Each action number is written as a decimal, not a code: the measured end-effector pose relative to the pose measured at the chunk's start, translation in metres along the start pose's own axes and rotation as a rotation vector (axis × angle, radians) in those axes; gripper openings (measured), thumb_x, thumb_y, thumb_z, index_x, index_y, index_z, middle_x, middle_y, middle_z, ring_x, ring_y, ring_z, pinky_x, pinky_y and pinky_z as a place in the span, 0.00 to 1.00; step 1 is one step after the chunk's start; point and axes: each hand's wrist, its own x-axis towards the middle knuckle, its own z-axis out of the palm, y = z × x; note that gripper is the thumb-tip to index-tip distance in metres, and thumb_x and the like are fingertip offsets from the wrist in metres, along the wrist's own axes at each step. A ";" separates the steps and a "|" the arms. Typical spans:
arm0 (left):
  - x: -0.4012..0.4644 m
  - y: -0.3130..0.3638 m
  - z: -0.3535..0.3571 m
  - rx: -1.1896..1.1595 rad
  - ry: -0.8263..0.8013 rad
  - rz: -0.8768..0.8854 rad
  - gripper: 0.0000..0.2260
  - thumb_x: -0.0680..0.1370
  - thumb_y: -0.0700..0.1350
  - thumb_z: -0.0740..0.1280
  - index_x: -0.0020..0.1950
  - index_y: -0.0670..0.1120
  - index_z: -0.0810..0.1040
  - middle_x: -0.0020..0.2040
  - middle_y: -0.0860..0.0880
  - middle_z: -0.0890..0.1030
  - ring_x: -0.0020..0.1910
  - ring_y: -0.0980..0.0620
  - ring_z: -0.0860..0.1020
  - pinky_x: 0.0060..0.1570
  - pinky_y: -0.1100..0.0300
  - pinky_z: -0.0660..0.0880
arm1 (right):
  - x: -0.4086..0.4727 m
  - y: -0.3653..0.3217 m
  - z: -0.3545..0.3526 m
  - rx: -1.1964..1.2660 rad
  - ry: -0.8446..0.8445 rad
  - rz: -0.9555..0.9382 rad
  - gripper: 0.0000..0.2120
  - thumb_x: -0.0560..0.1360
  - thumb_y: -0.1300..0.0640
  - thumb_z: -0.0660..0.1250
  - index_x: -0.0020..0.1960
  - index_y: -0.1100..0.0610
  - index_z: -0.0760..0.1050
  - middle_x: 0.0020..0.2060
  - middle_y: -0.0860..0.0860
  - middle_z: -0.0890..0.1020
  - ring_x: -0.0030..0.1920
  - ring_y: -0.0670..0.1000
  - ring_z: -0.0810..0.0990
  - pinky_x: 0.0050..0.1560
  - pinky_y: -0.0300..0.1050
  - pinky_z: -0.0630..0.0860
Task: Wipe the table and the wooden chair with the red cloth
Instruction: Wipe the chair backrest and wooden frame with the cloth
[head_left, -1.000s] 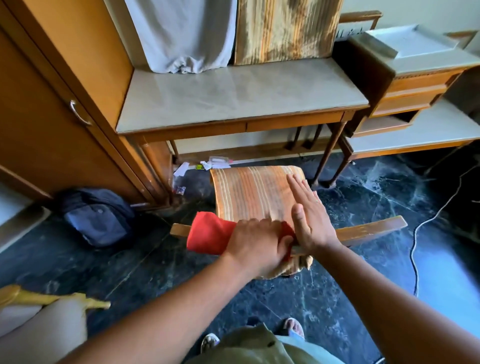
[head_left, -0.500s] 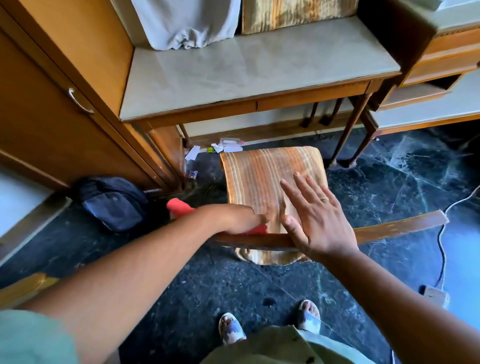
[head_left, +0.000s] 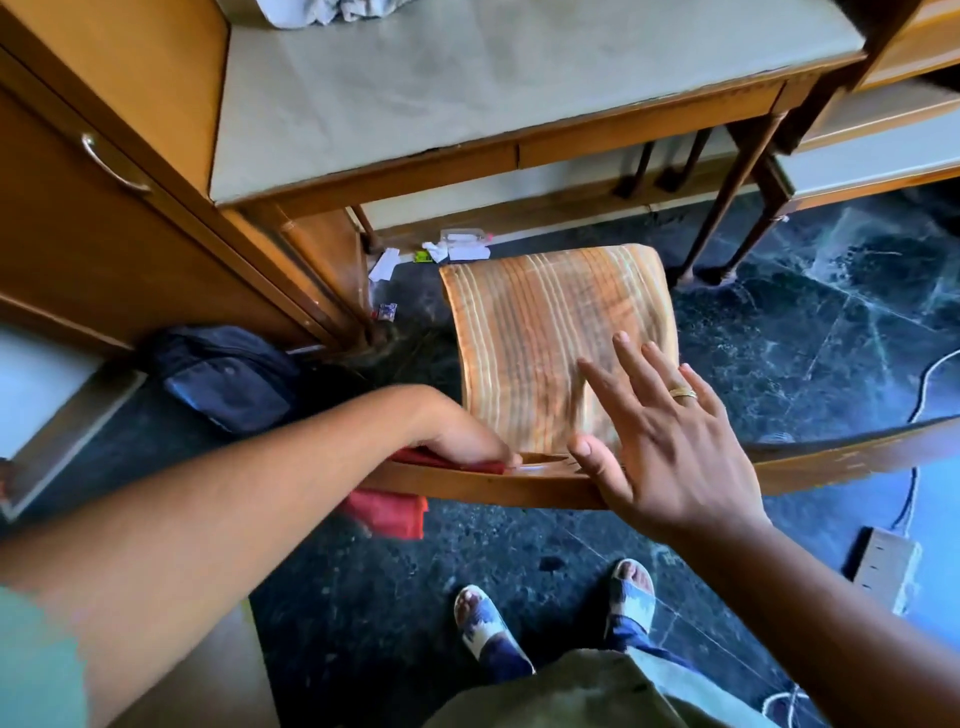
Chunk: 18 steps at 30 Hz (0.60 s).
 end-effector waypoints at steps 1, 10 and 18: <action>0.006 0.012 0.001 0.040 0.044 0.050 0.25 0.82 0.62 0.55 0.68 0.46 0.74 0.63 0.45 0.79 0.59 0.46 0.79 0.56 0.55 0.75 | 0.000 0.000 0.001 -0.009 0.012 -0.006 0.38 0.75 0.29 0.38 0.77 0.48 0.60 0.77 0.56 0.59 0.77 0.57 0.59 0.74 0.58 0.58; -0.042 -0.053 0.004 0.005 0.256 0.347 0.25 0.75 0.72 0.51 0.51 0.58 0.80 0.34 0.63 0.77 0.34 0.66 0.75 0.36 0.66 0.67 | 0.003 0.001 0.003 0.024 0.011 0.008 0.38 0.75 0.29 0.40 0.76 0.49 0.62 0.77 0.56 0.61 0.76 0.56 0.61 0.73 0.56 0.60; -0.046 -0.056 0.016 0.326 0.602 0.135 0.32 0.77 0.68 0.42 0.41 0.50 0.78 0.38 0.52 0.81 0.43 0.50 0.80 0.45 0.54 0.72 | 0.003 0.004 0.004 0.122 0.107 -0.011 0.34 0.78 0.34 0.39 0.76 0.48 0.60 0.77 0.53 0.61 0.76 0.53 0.60 0.73 0.56 0.60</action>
